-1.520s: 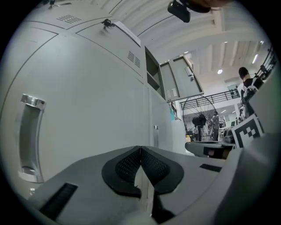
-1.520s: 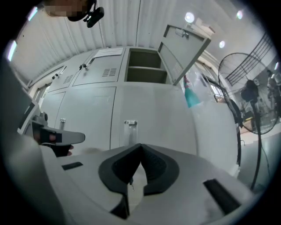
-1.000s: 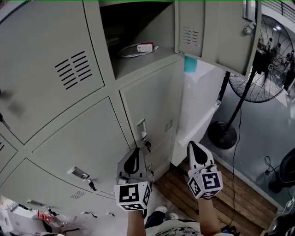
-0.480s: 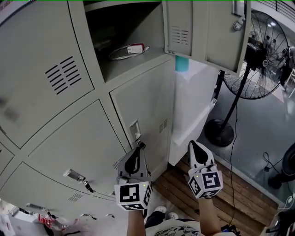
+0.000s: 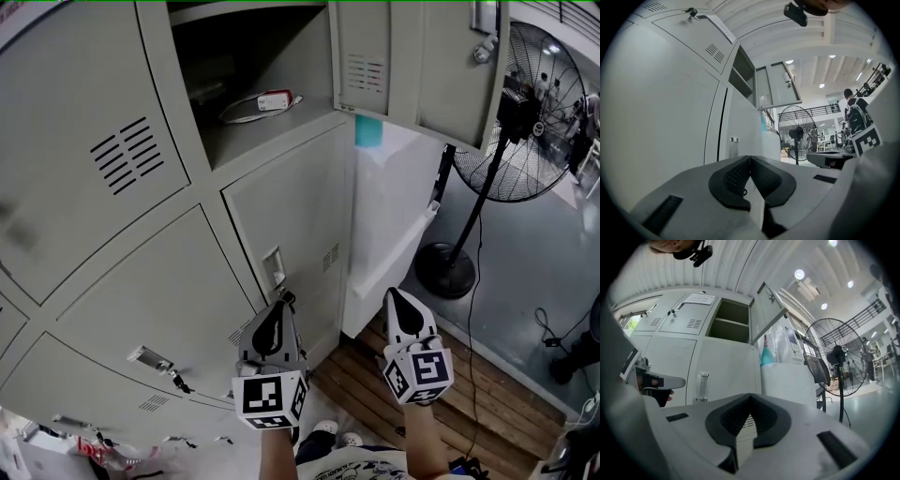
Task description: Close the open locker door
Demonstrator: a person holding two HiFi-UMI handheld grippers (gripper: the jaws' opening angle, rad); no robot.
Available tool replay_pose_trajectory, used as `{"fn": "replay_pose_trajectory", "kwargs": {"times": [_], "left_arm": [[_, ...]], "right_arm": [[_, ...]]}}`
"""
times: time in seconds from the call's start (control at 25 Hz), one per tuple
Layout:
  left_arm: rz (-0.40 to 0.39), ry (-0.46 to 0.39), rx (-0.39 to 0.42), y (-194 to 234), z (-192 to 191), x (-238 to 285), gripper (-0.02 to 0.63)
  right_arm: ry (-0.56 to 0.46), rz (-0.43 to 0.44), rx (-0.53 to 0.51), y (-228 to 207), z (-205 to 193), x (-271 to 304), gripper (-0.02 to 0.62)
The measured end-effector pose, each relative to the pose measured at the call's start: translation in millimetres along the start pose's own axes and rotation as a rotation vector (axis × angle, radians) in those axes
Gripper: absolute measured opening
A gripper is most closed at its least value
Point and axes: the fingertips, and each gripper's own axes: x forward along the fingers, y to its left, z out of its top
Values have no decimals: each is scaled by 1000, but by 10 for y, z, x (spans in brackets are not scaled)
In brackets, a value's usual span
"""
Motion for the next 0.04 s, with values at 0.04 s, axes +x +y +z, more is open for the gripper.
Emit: {"fn": "replay_pose_trajectory", "kwargs": {"times": [0.04], "left_arm": [[0,0,0,5,0,1,5]], "right_arm": [[0,0,0,2,0,0,-3]]}}
